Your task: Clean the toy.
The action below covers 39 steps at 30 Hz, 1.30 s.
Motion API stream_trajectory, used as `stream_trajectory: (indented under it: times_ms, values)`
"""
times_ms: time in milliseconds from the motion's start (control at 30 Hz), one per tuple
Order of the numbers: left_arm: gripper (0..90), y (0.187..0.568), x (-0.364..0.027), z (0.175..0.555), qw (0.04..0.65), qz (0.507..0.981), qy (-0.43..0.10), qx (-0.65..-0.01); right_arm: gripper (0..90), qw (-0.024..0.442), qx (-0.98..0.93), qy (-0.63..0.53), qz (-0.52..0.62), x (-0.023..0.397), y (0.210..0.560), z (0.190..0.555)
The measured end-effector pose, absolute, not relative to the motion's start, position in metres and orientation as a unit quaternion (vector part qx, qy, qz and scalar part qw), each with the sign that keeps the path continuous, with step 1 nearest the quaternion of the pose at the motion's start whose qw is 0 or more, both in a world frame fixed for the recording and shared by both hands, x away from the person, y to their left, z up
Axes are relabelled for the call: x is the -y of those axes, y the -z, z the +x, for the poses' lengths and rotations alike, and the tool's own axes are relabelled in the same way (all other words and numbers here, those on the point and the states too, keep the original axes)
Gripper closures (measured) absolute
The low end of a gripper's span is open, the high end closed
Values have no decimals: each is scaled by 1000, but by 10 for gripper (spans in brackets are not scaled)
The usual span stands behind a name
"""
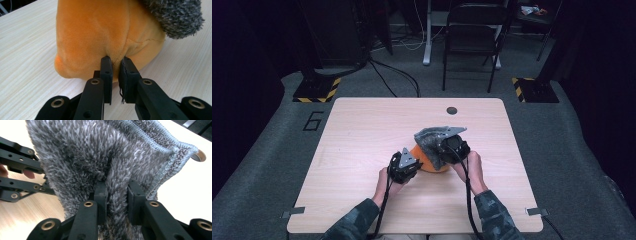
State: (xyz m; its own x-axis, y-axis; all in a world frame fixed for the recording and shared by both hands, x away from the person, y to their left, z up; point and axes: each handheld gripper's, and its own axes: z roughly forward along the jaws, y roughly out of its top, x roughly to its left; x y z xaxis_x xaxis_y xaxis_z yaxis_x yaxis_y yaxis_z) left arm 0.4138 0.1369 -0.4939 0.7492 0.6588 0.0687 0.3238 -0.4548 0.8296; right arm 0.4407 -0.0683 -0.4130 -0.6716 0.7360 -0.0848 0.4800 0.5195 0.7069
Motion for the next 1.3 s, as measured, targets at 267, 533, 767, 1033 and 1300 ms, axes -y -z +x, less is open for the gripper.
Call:
stream_trajectory:
  times_ms: [267, 533, 767, 1033, 1300]
  values:
    - [814, 495, -139, 415, 429, 831, -194, -295, 735, 165, -854, -315, 380, 84, 422, 450]
    - [814, 496, -139, 415, 430, 831, -192, -296, 738, 134, -854, -293, 409, 102, 433, 460]
    - [814, 496, -140, 416, 431, 831, -191, -295, 744, 126, -850, -260, 440, 113, 450, 468]
    - [815, 496, -140, 416, 431, 831, -189, -297, 745, 123, -849, -234, 458, 115, 471, 472]
    - [816, 498, -143, 419, 432, 829, -185, -304, 744, 146, -846, -258, 443, 118, 442, 467]
